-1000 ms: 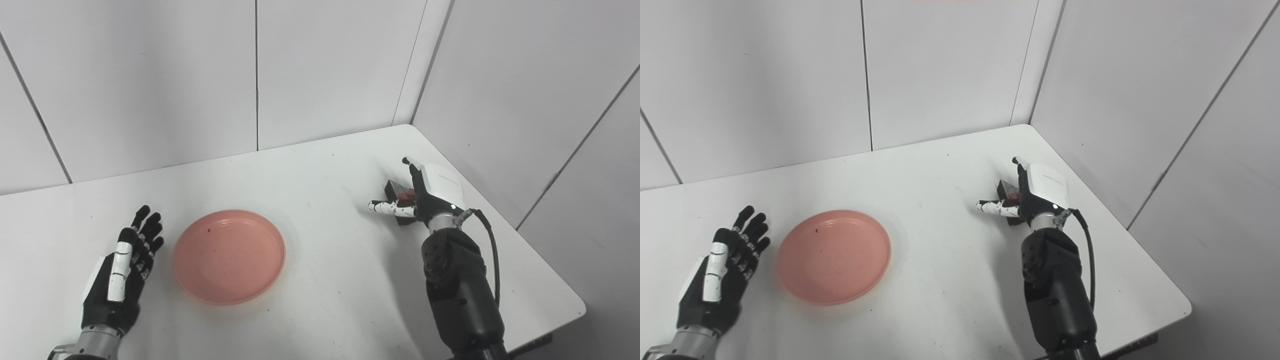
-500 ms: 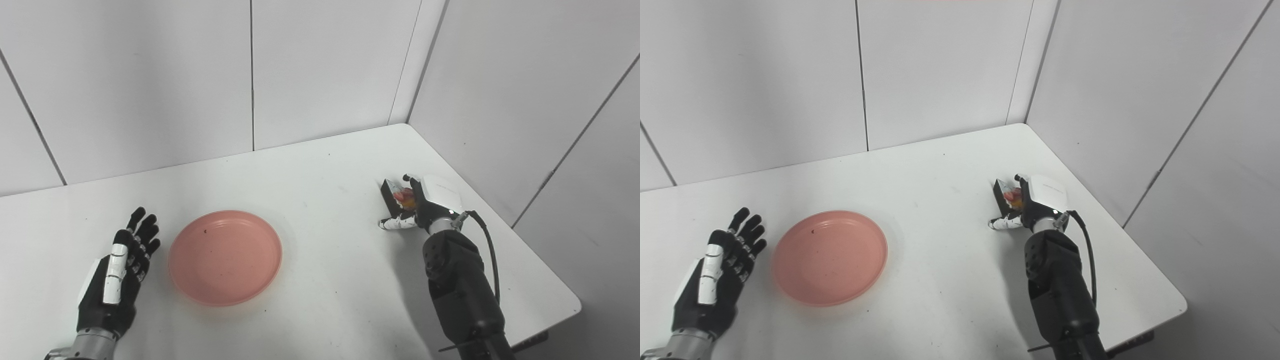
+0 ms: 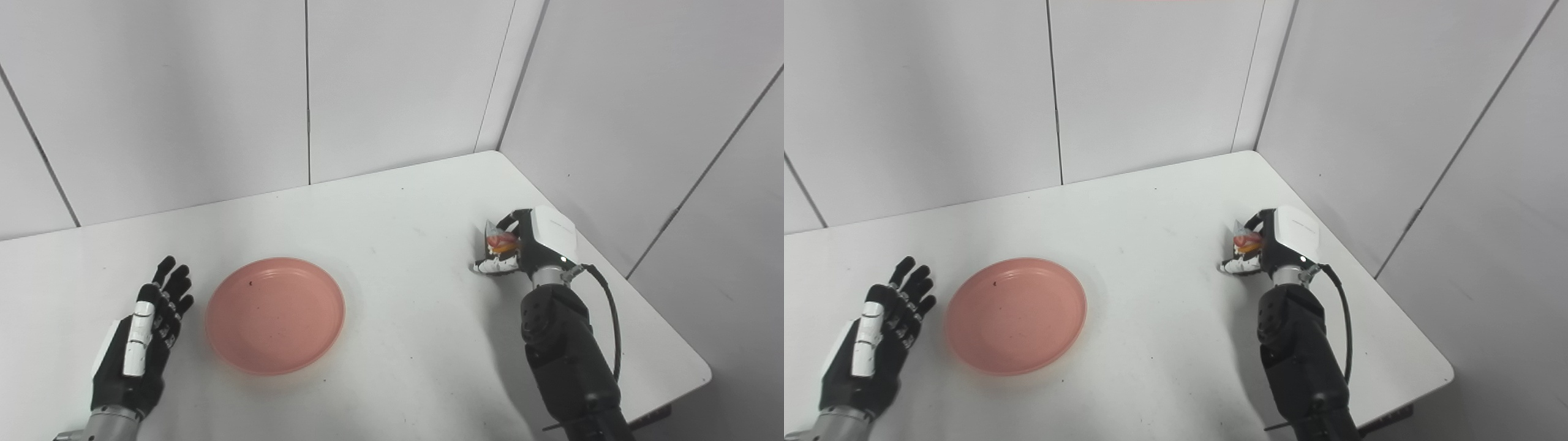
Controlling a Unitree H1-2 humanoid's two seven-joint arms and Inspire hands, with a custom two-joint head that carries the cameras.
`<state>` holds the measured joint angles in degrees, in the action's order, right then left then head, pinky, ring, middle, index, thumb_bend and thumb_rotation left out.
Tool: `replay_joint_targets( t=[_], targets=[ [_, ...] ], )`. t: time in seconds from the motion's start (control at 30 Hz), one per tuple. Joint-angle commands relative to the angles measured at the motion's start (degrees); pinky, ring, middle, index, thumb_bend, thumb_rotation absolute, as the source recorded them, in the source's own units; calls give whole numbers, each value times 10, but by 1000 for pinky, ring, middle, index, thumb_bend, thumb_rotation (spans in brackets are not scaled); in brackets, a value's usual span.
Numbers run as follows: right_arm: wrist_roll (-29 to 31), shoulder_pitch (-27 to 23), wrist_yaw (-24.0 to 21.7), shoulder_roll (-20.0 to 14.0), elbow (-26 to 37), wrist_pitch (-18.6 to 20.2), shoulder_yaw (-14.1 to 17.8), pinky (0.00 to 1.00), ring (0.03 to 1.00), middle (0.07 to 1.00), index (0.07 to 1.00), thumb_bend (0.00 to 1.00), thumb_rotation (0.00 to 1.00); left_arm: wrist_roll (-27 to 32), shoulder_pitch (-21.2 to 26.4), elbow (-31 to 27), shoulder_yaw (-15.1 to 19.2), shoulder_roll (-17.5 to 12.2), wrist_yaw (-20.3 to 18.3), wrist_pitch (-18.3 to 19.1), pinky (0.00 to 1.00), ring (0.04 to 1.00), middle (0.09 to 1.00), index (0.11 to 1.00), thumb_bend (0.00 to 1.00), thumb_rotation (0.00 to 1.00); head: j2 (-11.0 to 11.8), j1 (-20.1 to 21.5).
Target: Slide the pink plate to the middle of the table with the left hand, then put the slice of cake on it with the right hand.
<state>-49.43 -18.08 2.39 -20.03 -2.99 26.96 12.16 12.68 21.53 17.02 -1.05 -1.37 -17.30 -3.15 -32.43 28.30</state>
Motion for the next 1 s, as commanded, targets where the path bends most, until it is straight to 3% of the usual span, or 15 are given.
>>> replay_joint_targets(
  t=[0.0,0.07,0.2,0.37,0.43,0.57,0.8,0.97],
  targets=[
    [12,-9,38,-13,33,-24,-1,170,246,471,486,525,0,-4,-7,5,-2,-3,0,-7,997,1000,978,961,654,928,0,-6],
    [24,-6,49,-14,45,-28,-5,210,297,421,505,517,0,-8,-8,4,-5,-1,2,-9,990,997,972,955,673,925,0,-17],
    [46,-3,58,-19,64,-34,-10,217,299,403,520,513,0,-24,-14,-12,-11,4,14,-2,975,985,965,953,689,949,-4,-49],
    [104,12,-5,-6,155,-16,-30,269,347,430,527,516,0,-38,-23,-25,-24,15,23,0,977,989,978,970,673,980,-3,-110],
    [137,16,-27,-1,179,-18,-36,231,304,404,518,514,0,-49,-24,-28,-31,18,29,0,981,992,986,981,655,995,-3,-123],
    [179,24,-32,9,214,-55,-56,307,366,459,507,519,0,-67,-25,-26,-43,22,38,-6,1000,1000,1000,1000,630,1000,-5,-154],
    [216,34,-39,20,251,-106,-95,278,344,459,507,517,0,-87,-21,-17,-57,39,54,-15,1000,1000,1000,1000,617,1000,-8,-213],
    [208,36,-73,16,282,-98,-136,291,361,462,505,517,0,-107,-16,3,-65,49,69,-35,1000,1000,1000,1000,630,1000,-9,-247]
  ],
)
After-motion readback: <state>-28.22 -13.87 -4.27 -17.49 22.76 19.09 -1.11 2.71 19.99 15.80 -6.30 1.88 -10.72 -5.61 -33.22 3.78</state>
